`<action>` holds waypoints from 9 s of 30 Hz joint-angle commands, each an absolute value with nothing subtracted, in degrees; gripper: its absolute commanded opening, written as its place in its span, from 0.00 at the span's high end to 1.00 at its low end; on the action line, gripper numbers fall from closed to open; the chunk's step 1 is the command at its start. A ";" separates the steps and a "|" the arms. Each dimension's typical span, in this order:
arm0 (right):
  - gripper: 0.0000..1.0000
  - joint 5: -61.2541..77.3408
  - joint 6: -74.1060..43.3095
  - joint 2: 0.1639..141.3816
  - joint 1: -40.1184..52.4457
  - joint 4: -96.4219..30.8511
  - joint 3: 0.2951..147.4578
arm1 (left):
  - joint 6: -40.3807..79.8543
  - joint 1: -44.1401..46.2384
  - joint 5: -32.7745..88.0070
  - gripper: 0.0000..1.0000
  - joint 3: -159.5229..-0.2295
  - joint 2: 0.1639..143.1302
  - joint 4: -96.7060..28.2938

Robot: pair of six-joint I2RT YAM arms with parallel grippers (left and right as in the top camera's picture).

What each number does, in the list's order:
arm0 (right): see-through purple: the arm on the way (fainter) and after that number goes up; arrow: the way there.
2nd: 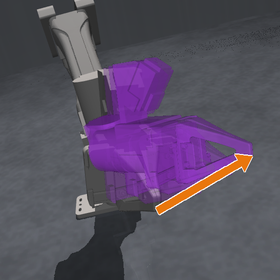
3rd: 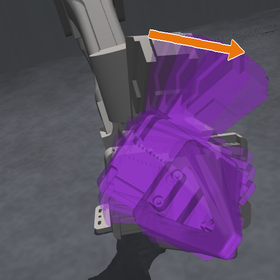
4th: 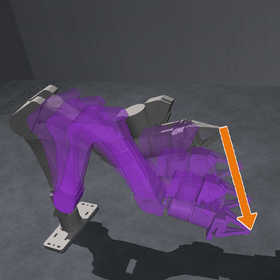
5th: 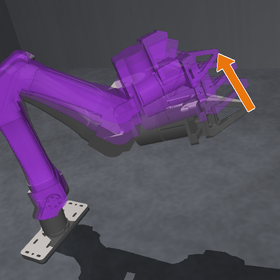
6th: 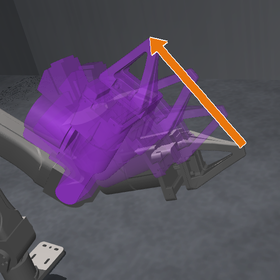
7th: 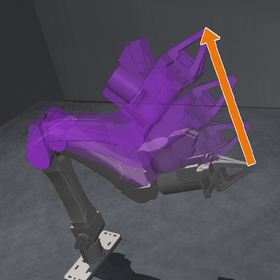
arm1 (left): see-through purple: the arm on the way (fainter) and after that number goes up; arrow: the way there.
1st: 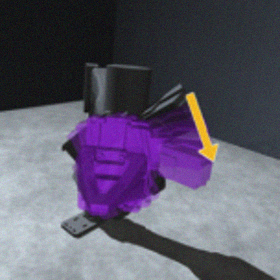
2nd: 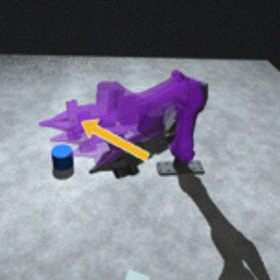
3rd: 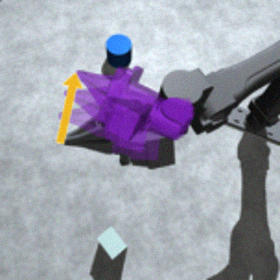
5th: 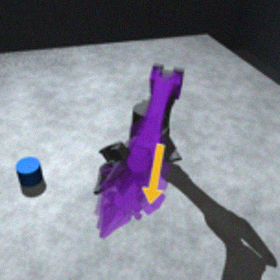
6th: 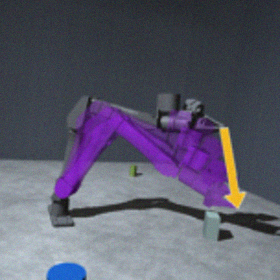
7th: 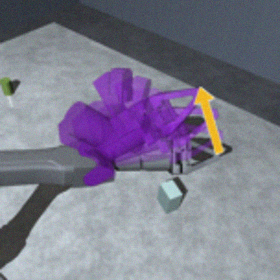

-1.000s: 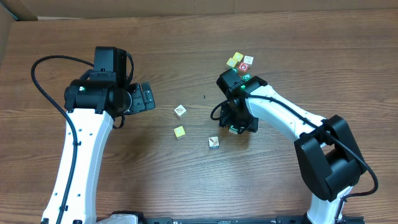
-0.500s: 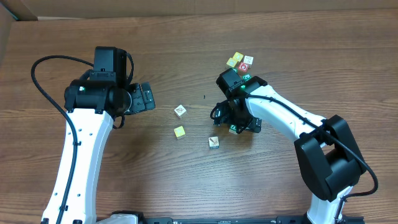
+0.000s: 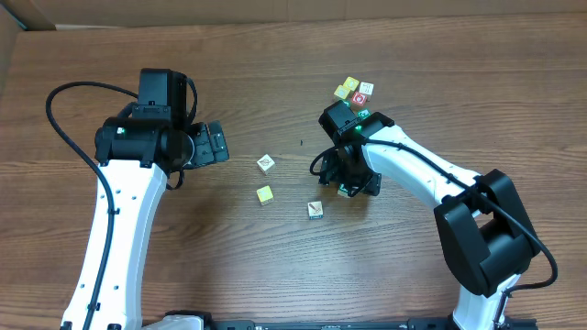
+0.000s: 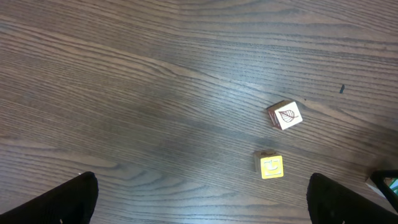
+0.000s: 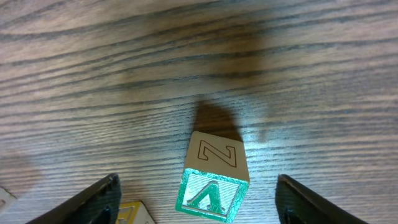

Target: Flip 3 blocks

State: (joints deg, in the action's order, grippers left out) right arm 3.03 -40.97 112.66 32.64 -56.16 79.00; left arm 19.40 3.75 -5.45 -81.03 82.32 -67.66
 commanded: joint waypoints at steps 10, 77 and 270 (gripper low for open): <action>0.26 3.33 -46.33 111.33 32.51 -55.13 78.70 | 20.18 3.77 -6.15 0.00 -81.43 82.41 -67.46; 0.57 4.58 -44.23 111.31 33.76 -58.65 76.62 | 20.18 3.77 -6.15 0.00 -81.43 82.41 -67.46; 0.96 -12.71 -48.25 116.03 53.60 -54.85 80.95 | 20.18 3.77 -6.15 0.00 -81.43 82.41 -67.46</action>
